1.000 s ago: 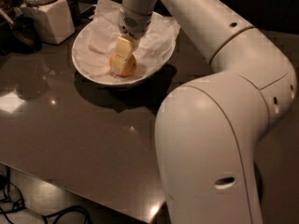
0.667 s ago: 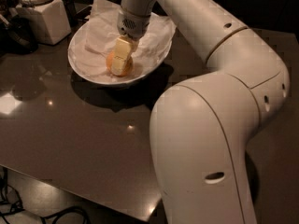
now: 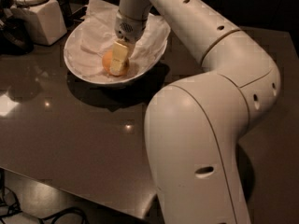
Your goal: Pick orange from white bowl
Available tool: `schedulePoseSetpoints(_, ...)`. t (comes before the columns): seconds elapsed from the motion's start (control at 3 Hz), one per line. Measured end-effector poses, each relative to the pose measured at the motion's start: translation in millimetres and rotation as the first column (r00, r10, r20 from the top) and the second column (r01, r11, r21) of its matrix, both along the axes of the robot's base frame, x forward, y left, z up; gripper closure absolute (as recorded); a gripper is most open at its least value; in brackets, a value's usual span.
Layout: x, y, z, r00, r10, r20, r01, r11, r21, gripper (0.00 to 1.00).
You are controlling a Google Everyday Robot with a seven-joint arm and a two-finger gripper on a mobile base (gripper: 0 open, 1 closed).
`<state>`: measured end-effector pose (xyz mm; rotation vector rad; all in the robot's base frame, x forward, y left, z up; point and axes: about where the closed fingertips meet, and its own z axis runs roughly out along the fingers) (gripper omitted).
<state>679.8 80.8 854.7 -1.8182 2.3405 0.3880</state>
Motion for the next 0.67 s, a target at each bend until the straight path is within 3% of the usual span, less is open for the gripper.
schedulePoseSetpoints(0.67,10.9,7.5,-4.5,0.9995,-0.014,0.03,0.013,1.0,0.026,0.78)
